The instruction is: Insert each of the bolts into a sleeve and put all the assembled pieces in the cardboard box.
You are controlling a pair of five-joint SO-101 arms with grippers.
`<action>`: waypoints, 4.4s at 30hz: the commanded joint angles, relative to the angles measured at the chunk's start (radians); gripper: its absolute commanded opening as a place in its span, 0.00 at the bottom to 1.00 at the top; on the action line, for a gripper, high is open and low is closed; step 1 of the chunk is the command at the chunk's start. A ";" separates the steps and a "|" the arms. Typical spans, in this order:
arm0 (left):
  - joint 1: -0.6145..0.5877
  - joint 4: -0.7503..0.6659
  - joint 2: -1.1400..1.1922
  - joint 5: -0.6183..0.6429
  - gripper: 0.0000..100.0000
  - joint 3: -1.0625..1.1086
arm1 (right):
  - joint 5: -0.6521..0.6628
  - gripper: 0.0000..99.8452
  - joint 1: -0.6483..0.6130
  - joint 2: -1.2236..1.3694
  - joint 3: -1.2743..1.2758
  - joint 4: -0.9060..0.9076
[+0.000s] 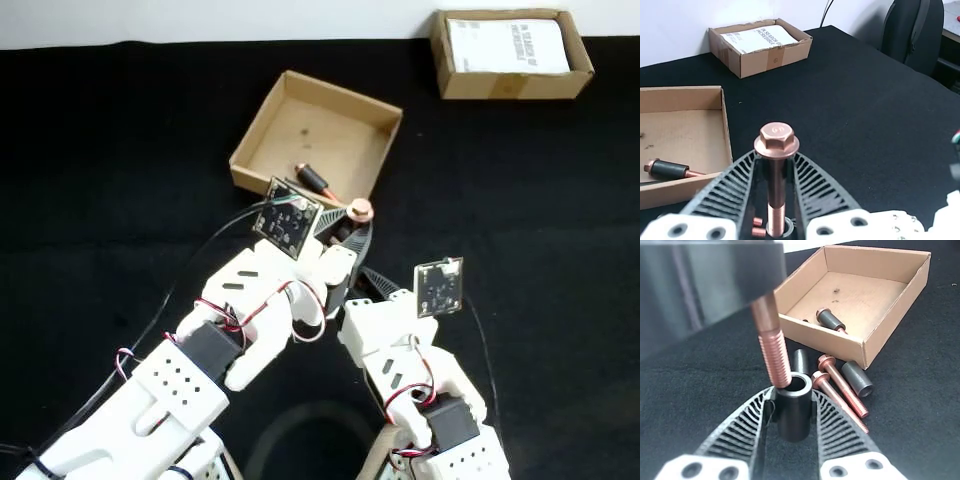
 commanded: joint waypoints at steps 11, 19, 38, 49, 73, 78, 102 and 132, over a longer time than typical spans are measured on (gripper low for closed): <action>0.041 -0.020 0.005 0.000 0.01 -0.012 | 0.009 0.01 -0.007 -0.008 0.090 -0.019; 0.042 -0.044 0.005 0.000 0.01 -0.005 | 0.009 0.01 -0.007 -0.008 0.094 -0.019; 0.035 -0.127 0.102 -0.120 0.01 0.005 | 0.011 0.01 -0.005 -0.008 0.093 -0.016; 0.038 0.135 0.002 -0.120 0.01 0.039 | 0.011 0.01 -0.004 -0.008 0.093 -0.016; -0.312 0.908 -0.435 -0.292 0.00 -0.059 | 0.222 0.01 0.222 0.054 -0.165 -0.015; -0.479 0.830 -0.645 -0.285 0.01 0.120 | 0.250 0.01 0.223 0.363 -0.427 -0.018; -0.705 0.651 -0.874 0.219 0.01 0.608 | 1.171 0.01 0.222 1.859 -1.598 -0.019; -0.699 0.651 -0.874 0.149 0.01 0.608 | 1.247 0.01 0.065 2.687 -2.476 0.036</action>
